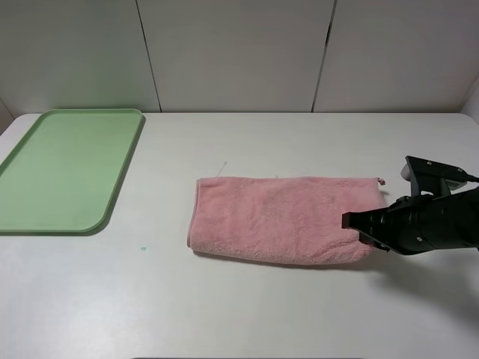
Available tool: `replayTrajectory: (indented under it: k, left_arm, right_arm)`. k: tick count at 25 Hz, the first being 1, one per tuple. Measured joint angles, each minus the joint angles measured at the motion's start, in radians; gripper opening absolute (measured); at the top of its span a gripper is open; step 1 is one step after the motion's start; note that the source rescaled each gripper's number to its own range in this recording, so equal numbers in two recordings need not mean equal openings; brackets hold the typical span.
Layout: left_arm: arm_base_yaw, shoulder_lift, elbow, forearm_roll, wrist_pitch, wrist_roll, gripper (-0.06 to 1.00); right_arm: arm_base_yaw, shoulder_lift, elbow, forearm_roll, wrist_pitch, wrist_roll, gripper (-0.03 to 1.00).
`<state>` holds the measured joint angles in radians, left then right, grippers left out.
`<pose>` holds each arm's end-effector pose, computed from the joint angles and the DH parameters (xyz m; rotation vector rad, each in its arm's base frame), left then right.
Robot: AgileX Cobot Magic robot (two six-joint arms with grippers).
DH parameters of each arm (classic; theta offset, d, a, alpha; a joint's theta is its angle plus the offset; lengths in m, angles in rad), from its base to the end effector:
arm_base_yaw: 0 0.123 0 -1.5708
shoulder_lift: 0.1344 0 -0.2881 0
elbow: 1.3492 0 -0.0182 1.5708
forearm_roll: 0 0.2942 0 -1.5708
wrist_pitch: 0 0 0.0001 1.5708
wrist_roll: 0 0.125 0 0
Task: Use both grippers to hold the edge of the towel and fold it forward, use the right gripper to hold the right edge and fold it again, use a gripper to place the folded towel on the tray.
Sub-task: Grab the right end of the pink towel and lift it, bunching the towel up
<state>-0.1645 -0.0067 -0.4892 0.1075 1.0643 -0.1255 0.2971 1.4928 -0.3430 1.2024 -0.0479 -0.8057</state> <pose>0.0613 0.0017 0.2795 0.0350 2.0474 -0.0519 0.2291 0.0644 0.0544 0.1460 2.6225 0.1848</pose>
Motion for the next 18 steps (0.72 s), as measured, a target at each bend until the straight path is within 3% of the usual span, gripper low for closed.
replayTrajectory:
  k: [11, 15, 18]
  left_arm:
    - [0.000, 0.000, 0.000, 0.000, 0.000, 0.000, 1.00]
    - [0.000, 0.000, 0.000, 0.000, 0.000, 0.000, 1.00]
    - [0.000, 0.000, 0.000, 0.000, 0.000, 0.000, 1.00]
  right_arm:
    - [-0.096, -0.023, -0.003, -0.111, 0.110, 0.028, 0.10]
    - [-0.153, -0.024, -0.035, -0.238, 0.188, 0.111, 0.10]
    - [-0.203, -0.024, -0.069, -0.384, 0.259, 0.237, 0.10]
